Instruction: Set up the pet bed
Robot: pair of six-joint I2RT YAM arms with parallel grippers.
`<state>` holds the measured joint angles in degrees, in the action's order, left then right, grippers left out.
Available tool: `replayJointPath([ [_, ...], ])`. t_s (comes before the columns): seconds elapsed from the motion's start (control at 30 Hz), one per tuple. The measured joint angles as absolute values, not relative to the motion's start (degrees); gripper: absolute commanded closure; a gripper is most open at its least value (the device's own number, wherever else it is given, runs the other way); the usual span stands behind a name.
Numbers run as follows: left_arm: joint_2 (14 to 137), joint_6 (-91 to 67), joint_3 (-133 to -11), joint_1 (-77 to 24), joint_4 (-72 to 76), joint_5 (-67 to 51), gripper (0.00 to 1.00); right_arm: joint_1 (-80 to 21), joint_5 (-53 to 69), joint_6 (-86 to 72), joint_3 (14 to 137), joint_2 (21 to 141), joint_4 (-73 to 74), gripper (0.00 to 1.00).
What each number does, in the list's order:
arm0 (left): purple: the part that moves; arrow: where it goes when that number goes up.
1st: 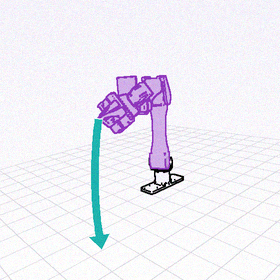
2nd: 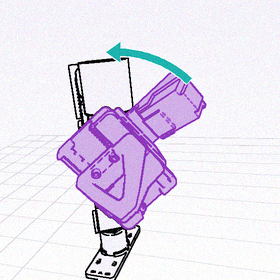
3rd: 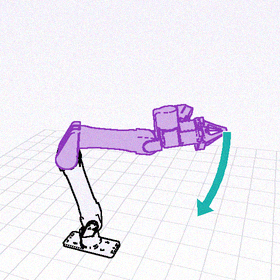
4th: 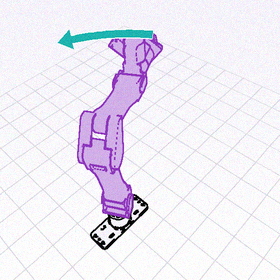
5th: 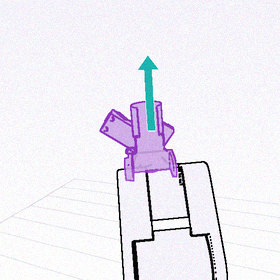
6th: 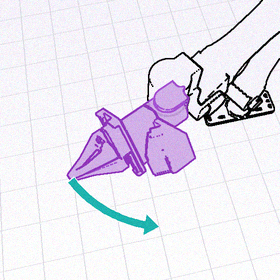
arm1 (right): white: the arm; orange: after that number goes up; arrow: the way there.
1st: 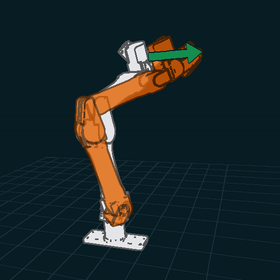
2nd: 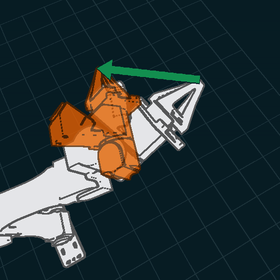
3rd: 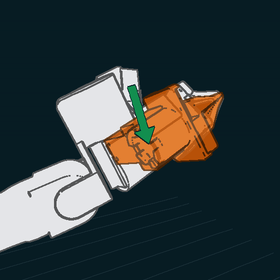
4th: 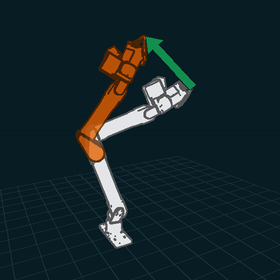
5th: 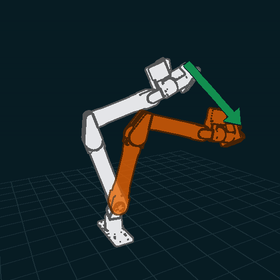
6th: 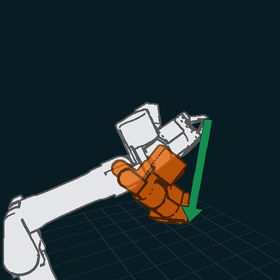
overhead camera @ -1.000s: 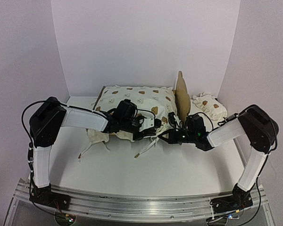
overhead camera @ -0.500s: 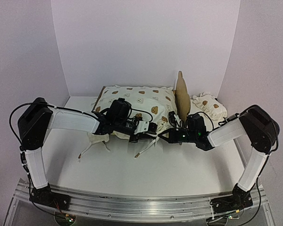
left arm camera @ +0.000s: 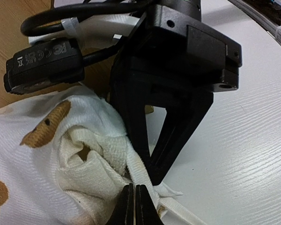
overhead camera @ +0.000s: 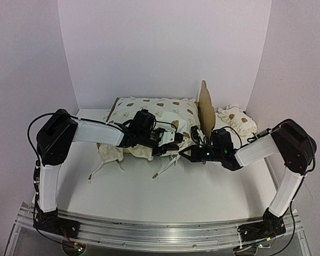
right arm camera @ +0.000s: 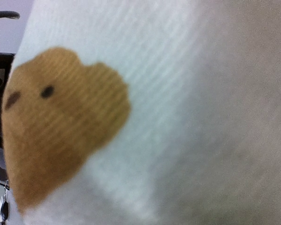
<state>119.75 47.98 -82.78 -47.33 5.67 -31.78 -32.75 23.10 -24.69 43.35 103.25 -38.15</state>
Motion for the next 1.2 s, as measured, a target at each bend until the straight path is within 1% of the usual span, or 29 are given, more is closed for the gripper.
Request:
replayJointPath([
  [0.27,122.0,48.1,-84.5,-47.3,5.3,-29.0,0.93,-32.8,22.9,-24.5,43.2,102.8,-38.1,1.0],
  [0.5,123.0,49.6,-85.9,-47.8,3.9,-29.5,0.86,-32.8,23.2,-24.5,43.0,102.8,-37.3,1.0],
  [0.7,123.0,50.4,-85.9,-47.8,3.4,-30.2,0.83,-32.8,23.5,-24.1,42.9,102.7,-36.4,1.0],
  [1.0,124.0,50.8,-85.9,-48.5,2.5,-30.4,0.77,-32.8,20.2,-22.7,42.3,100.5,-35.9,1.0],
  [1.07,124.2,50.7,-85.9,-48.7,1.6,-30.4,0.81,-32.8,20.0,-22.4,42.3,100.1,-35.9,1.0],
  [1.2,124.2,49.2,-85.9,-48.8,0.6,-30.3,0.94,-32.8,19.9,-22.3,42.3,100.1,-35.8,1.0],
])
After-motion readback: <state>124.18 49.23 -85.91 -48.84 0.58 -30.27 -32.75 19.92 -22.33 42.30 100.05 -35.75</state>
